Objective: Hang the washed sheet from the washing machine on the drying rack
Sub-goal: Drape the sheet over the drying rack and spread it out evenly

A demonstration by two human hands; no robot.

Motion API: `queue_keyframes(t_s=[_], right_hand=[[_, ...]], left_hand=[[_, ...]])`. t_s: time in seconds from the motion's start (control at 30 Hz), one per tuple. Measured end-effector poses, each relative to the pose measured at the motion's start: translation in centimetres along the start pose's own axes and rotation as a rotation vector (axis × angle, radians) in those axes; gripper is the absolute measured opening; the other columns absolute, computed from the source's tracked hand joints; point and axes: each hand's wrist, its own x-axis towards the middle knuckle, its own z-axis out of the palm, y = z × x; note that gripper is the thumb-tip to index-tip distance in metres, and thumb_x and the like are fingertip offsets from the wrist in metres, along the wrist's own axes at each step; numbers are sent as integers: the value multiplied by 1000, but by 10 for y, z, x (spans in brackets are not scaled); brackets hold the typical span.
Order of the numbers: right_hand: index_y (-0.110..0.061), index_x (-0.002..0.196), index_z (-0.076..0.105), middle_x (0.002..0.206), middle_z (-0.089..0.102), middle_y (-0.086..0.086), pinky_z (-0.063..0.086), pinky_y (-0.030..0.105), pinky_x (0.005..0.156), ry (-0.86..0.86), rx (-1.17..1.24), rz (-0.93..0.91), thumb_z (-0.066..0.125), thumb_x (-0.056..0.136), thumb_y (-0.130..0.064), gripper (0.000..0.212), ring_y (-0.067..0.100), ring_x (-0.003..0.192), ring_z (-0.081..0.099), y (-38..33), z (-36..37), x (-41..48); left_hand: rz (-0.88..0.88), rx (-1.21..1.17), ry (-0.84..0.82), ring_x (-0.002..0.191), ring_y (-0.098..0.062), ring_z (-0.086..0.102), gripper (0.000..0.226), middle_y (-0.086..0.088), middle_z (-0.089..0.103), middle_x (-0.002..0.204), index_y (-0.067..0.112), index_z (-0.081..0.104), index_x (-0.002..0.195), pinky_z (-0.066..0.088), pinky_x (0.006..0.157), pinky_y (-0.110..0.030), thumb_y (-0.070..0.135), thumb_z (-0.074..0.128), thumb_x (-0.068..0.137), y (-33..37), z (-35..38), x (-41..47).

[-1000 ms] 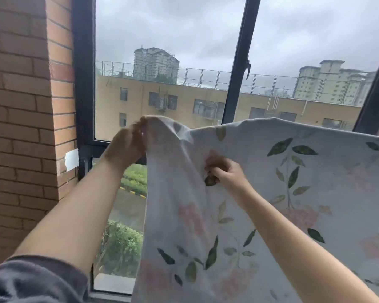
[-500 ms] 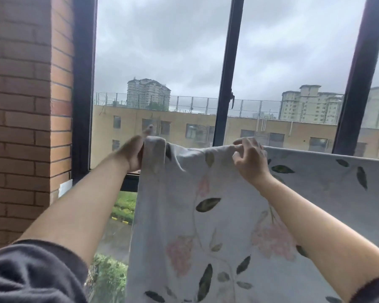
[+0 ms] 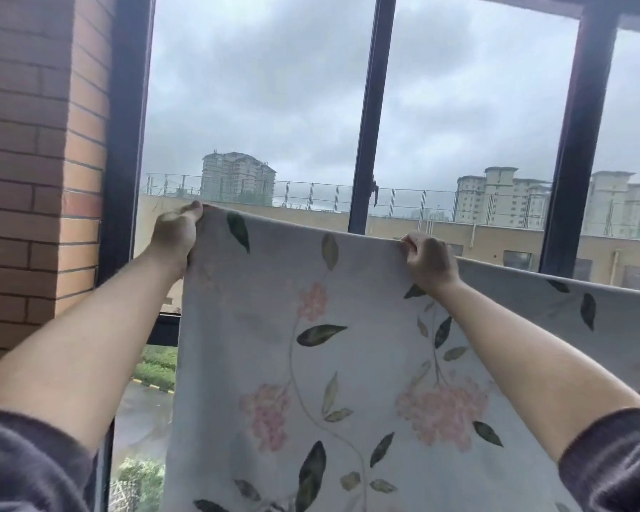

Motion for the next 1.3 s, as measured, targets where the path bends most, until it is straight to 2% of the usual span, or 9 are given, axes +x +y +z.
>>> queue_keyframes(t_s=[0.13, 0.3, 0.4, 0.53, 0.67, 0.77, 0.9, 1.07, 1.3], right_hand=[[-18, 103, 60, 105, 68, 6, 36, 40, 92, -183, -34, -77, 45, 97, -26, 18, 29, 97, 61, 11, 15, -19], [-19, 122, 56, 129, 56, 2, 26, 44, 104, -155, -116, -158, 46, 96, -26, 29, 27, 119, 49, 26, 23, -32], [-21, 136, 46, 150, 36, 3, 13, 47, 114, -99, -167, -194, 50, 94, -23, 43, 26, 139, 28, 29, 32, -55], [-22, 143, 38, 156, 23, -1, 19, 42, 114, -121, 23, -170, 53, 92, -14, 54, 20, 145, 15, 35, 51, -120], [-27, 147, 31, 159, 11, -8, 10, 28, 118, -301, 105, -114, 47, 97, -20, 53, 11, 146, 9, 49, 70, -193], [-30, 148, 27, 158, 4, -16, 17, 25, 117, -433, 167, -49, 44, 99, -23, 52, 3, 144, 5, 64, 82, -238], [-34, 147, 27, 155, 3, -23, 25, -5, 88, -540, 272, 42, 43, 100, -20, 52, -22, 122, 11, 79, 87, -284], [-35, 147, 24, 157, 9, -15, 23, 23, 109, -658, 337, 135, 42, 99, -22, 53, 4, 143, 12, 110, 102, -339], [-29, 146, 28, 151, 24, -15, 15, 21, 113, -849, 426, 249, 42, 99, -21, 49, 7, 141, 21, 179, 95, -436]], left_hand=[[-20, 222, 69, 68, -12, 52, 21, 5, 57, 73, 20, 63, 85, 44, 63, -25, 27, 49, 99, -35, -8, -7], [-18, 238, 51, 66, -13, 50, 25, 3, 58, 72, 19, 64, 77, 42, 58, -26, 25, 51, 98, -61, -6, -19], [-13, 284, 64, 84, -22, 59, 18, -2, 64, 88, 20, 66, 89, 48, 73, -32, 24, 50, 96, -72, 1, -31], [-88, 409, 144, 110, -32, 53, 37, -15, 58, 118, 7, 48, 127, 42, 91, -37, 21, 49, 93, -110, 13, -77], [-114, 447, 107, 123, -32, 47, 57, -16, 49, 135, 9, 32, 142, 39, 102, -39, 18, 55, 91, -168, 14, -139], [-126, 411, 71, 129, -27, 43, 60, -12, 43, 141, 13, 28, 144, 37, 107, -41, 19, 57, 92, -214, 11, -185], [-232, 396, 16, 129, -22, 43, 61, -8, 43, 142, 15, 30, 144, 38, 103, -36, 25, 61, 92, -259, 16, -245], [-356, 376, -17, 125, -22, 48, 53, -7, 49, 136, 12, 37, 139, 39, 105, -38, 16, 61, 91, -300, 38, -308], [-441, 524, 200, 118, -20, 51, 40, -2, 55, 128, 13, 51, 131, 40, 91, -30, 19, 57, 91, -338, 52, -425]])
